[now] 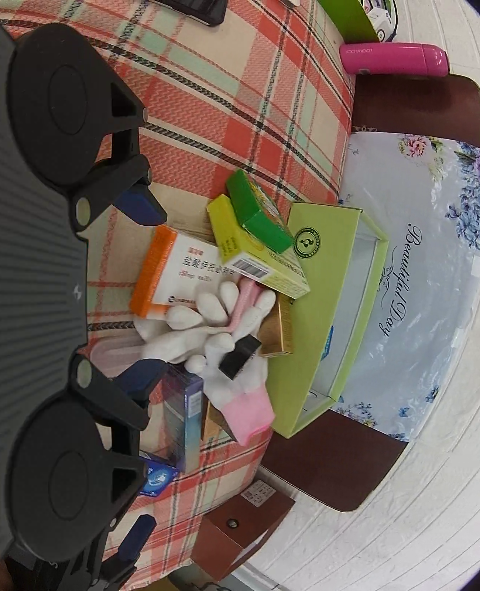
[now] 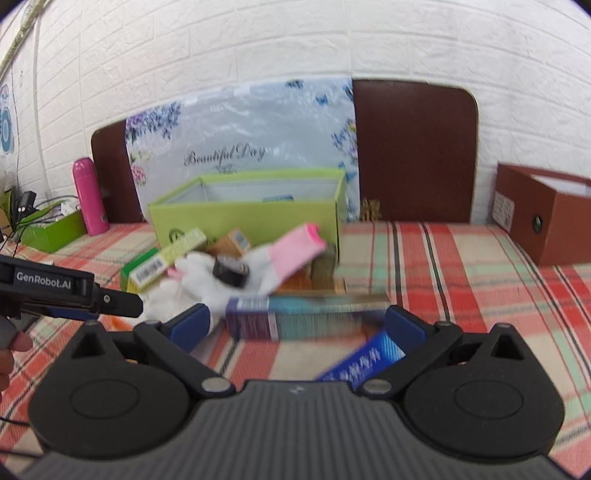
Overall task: Organize objects
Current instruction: 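Grasp the blue medicine box with the right tool while the left tool grasps the white-orange medicine box, then lower both medicine boxes into the lime-green box and open both tools, then grasp the teal-gold VIVX box with the right tool while the left tool reaches the green plant-print box, then release the VIVX box into the lime-green box while the left tool lifts the plant-print box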
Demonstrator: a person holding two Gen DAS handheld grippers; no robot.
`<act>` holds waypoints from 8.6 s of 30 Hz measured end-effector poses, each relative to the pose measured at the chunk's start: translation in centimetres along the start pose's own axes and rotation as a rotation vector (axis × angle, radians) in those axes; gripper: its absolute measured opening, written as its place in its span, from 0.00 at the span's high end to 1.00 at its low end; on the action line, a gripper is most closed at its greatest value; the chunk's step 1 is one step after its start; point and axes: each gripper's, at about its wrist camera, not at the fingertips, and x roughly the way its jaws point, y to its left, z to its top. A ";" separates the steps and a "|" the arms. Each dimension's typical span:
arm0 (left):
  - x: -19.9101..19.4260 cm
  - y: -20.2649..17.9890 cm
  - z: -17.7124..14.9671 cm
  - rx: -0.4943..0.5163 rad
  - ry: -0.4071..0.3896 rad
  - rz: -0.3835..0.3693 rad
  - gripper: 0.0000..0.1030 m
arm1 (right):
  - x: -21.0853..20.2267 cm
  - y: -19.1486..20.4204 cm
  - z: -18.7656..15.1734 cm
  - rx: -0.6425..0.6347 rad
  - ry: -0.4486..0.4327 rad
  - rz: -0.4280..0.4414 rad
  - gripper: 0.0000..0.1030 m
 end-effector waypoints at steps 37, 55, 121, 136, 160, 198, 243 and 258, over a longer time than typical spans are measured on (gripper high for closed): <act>-1.1 0.9 -3.4 0.171 0.022 0.076 0.28 | 2.7 -1.3 -4.0 -0.053 0.173 0.048 0.32; 0.6 0.2 -3.6 0.189 0.068 0.046 0.29 | 0.5 2.9 -4.7 -0.177 0.225 0.065 0.23; 13.6 -1.3 18.6 0.098 -0.208 -0.019 0.19 | 22.9 1.6 11.4 -0.327 -0.054 -0.093 0.04; 2.9 -4.4 15.8 0.096 -0.191 0.055 0.19 | 11.7 2.0 13.0 -0.284 -0.182 -0.067 0.00; 1.4 -0.1 1.8 0.013 -0.022 0.070 0.19 | 2.7 -0.1 -0.9 -0.075 0.053 -0.089 0.00; 5.0 8.5 4.5 -0.054 0.016 -0.017 0.33 | 10.6 2.9 1.2 -0.039 0.094 -0.187 0.01; 1.3 1.4 -2.3 0.165 0.101 0.021 0.31 | 1.4 -0.5 -3.4 -0.161 0.222 -0.062 0.58; 2.7 -0.1 -2.5 0.267 0.084 0.068 0.34 | 4.4 -1.2 -2.6 -0.076 0.235 -0.030 0.58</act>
